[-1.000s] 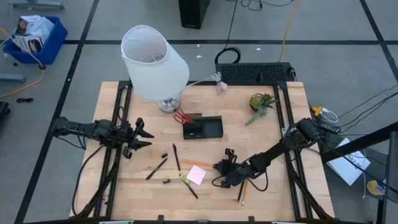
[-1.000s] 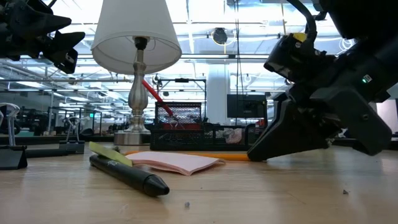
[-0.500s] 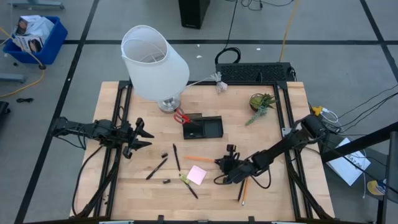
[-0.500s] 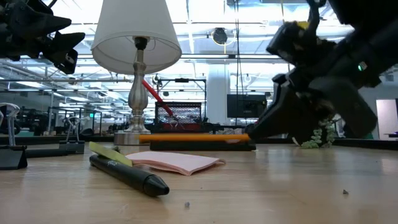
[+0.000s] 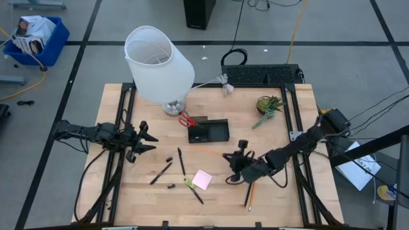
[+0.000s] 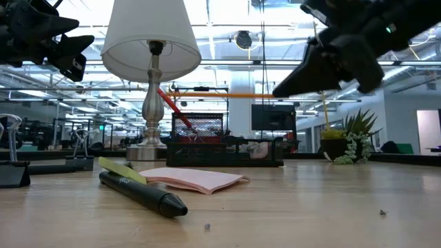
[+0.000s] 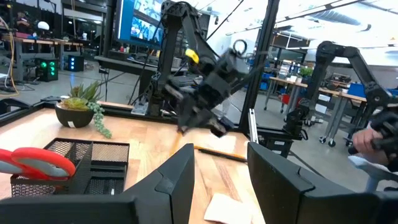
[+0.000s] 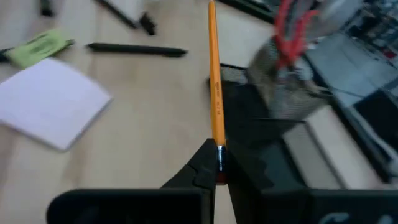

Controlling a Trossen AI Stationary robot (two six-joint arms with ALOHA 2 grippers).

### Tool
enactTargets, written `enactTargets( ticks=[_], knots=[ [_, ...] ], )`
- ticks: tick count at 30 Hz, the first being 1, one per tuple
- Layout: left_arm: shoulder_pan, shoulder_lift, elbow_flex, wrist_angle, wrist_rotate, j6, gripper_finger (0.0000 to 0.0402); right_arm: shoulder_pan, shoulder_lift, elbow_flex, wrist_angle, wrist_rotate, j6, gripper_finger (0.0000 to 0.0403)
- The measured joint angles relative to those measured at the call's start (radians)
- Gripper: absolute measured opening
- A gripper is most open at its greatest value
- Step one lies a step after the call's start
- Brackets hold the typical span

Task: Pick and place office supplies into organizer
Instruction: Put the left yellow pencil into the top left compartment of the desk organizer

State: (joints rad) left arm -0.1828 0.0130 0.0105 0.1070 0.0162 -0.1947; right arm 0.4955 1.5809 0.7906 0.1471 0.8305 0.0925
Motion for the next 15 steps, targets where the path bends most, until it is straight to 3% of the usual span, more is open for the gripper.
enactTargets(
  ticks=[9, 15],
  knots=[
    [0.0, 0.0, 0.0, 0.0, 0.0, 0.0, 0.0152, -0.101, -0.156, 0.001, -0.132, 0.006, -0.03, 0.0017],
    [0.0, 0.0, 0.0, 0.0, 0.0, 0.0, 0.0152, -0.172, -0.167, 0.031, -0.273, -0.047, -0.032, 0.0017]
  ],
)
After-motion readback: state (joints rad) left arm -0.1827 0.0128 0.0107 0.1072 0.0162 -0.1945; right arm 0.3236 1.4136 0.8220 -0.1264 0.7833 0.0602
